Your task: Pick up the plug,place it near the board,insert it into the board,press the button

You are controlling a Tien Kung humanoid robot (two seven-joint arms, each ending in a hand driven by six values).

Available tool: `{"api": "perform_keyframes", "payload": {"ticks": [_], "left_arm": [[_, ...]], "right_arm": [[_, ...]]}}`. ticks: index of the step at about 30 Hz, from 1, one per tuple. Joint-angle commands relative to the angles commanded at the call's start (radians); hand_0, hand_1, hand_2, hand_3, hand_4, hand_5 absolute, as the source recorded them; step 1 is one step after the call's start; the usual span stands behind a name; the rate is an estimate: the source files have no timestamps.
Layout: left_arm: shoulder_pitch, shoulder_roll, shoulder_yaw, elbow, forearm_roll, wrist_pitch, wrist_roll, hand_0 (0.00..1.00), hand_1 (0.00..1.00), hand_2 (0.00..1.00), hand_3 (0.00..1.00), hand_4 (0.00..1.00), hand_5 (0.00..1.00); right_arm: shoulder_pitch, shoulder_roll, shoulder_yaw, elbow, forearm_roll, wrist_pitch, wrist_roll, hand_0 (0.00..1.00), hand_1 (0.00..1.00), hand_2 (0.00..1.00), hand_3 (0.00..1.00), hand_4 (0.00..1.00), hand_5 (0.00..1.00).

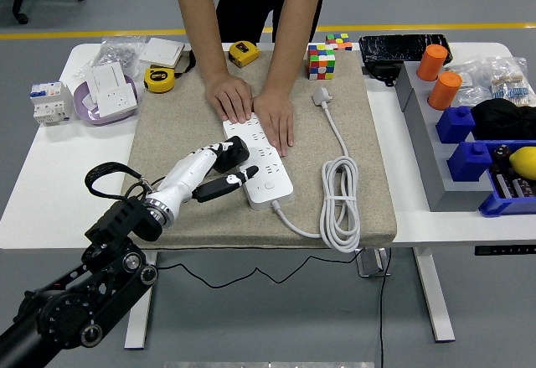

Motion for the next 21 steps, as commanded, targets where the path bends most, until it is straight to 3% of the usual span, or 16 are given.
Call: {"api": "perform_keyframes", "payload": {"ticks": [21], "left_arm": [[-0.086, 0.033, 0.089, 0.011, 0.069, -0.026, 0.031, 0.998, 0.964, 0.923, 0.899, 0.88, 0.998]], "right_arm": [[0.0, -0.001, 0.005, 0.0, -0.002, 0.0, -0.002, 0.817, 0.72, 0.695, 0.592, 0.824, 0.504]]}}
